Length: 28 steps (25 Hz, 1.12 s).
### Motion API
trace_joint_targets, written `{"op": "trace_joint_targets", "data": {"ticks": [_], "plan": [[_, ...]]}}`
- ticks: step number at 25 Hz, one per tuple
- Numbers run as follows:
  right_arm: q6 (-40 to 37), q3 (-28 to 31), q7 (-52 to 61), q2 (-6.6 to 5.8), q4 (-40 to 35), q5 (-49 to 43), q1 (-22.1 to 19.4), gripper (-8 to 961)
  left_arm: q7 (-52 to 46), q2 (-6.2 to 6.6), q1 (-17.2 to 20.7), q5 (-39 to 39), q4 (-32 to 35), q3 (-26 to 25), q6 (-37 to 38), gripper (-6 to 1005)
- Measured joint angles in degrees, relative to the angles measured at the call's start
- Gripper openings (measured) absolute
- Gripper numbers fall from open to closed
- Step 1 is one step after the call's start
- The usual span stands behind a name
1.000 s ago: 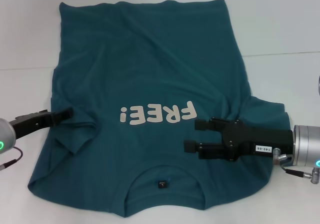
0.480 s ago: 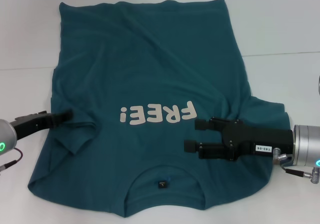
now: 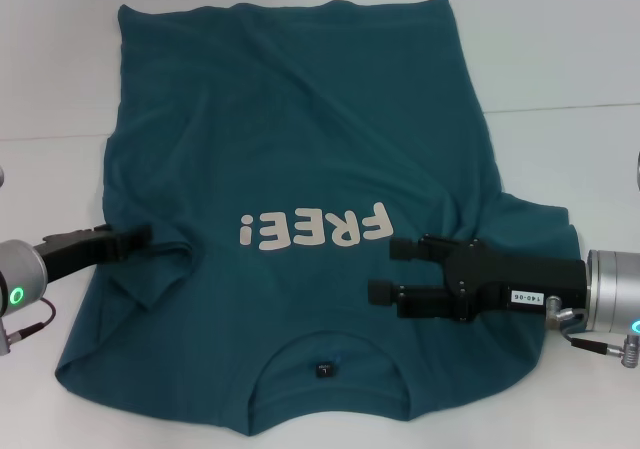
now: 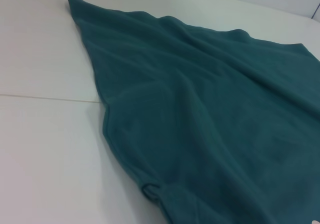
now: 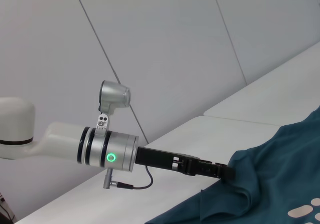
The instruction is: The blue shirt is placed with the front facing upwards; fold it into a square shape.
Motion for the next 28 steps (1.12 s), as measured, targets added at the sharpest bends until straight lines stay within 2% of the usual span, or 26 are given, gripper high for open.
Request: {"op": "trace_joint_targets", "data": {"ticks": [11,17,20,28], "plan": [[0.0,0.0,-0.2,0.00,0.0,0.0,0.0,940,0.1,0.01,-0.3,0.0,-0.2,0.1,-2.2,453],[0.0,0.1,-0.2,0.00,0.0,0.0,0.0,941,0.2,0.01,-0.5,-0.1,-0.3,0.1,-2.1,217],[0.0,0.1,-0.2,0.00,0.0,0.0,0.0,941,0.0,0.01,-0.6,-0.4,0.0,0.1,-1.4,30],[0.0,-0.1,-0.2,0.00,0.0,0.0,0.0,940,-0.5,0.01,-2.1,-2.9,0.0,0.1,1.1,21]]}}
